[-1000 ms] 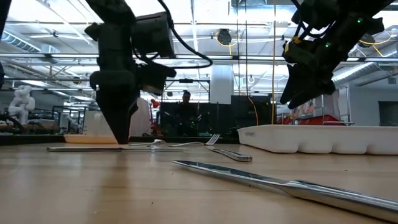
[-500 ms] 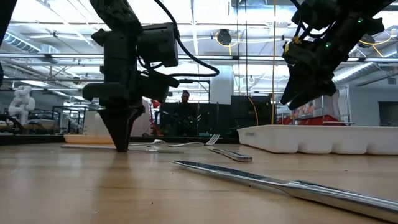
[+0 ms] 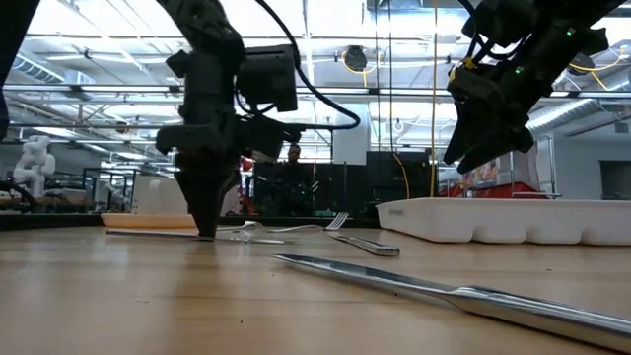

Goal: Sort silverware
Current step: Put the silver knife into the white silverware tray

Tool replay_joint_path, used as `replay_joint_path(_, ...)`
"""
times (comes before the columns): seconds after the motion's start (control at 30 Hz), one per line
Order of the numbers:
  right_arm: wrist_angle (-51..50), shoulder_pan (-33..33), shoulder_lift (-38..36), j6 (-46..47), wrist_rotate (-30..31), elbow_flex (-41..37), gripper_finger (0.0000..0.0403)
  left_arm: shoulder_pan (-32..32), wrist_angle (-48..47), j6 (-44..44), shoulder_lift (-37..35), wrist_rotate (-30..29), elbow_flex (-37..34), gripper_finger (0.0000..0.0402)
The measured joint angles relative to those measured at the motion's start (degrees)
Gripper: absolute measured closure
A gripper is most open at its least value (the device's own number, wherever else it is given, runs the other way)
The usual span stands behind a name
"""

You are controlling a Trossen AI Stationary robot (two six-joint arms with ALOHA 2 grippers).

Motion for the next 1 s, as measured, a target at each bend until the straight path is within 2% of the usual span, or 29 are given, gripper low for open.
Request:
replay_joint_path(0.13,0.0,0.0,0.0,0.0,0.0,0.0,0.0179,0.1,2.3,-0.2,0.0,-2.1,3.4,0.0401)
replay_joint_path(0.4,0.7,0.0,0.0,-0.4,0.0,0.0,0.0179,0.3,1.0,-0.7,-0.3,-3.9,9.3,0.0401)
replay_joint_path(0.6,5.3,0.0,0.2,-4.5,-0.4,0.0,0.0176,0.3,-6.2,-4.7,-1.5,-9.6,14.0,0.0401)
replay_joint_path(0.8,10.8,0.0,5.2,-12.3,-3.1,1.3,0.0152,0.1,-18.9,-4.4,-8.9,-9.6,18.9,0.0380)
replay_joint_path(0.9,11.0,0.0,10.3,-16.2,-3.3,5.1,0.0145,-0.6,-20.6,-5.1,-15.5,-10.0,19.0,0.0372)
replay_joint_path(1.0,11.6,0.0,16.9,-21.2,-5.8,10.7,0.0143,-1.2,-20.7,-7.9,-22.1,-10.7,19.0,0.0370)
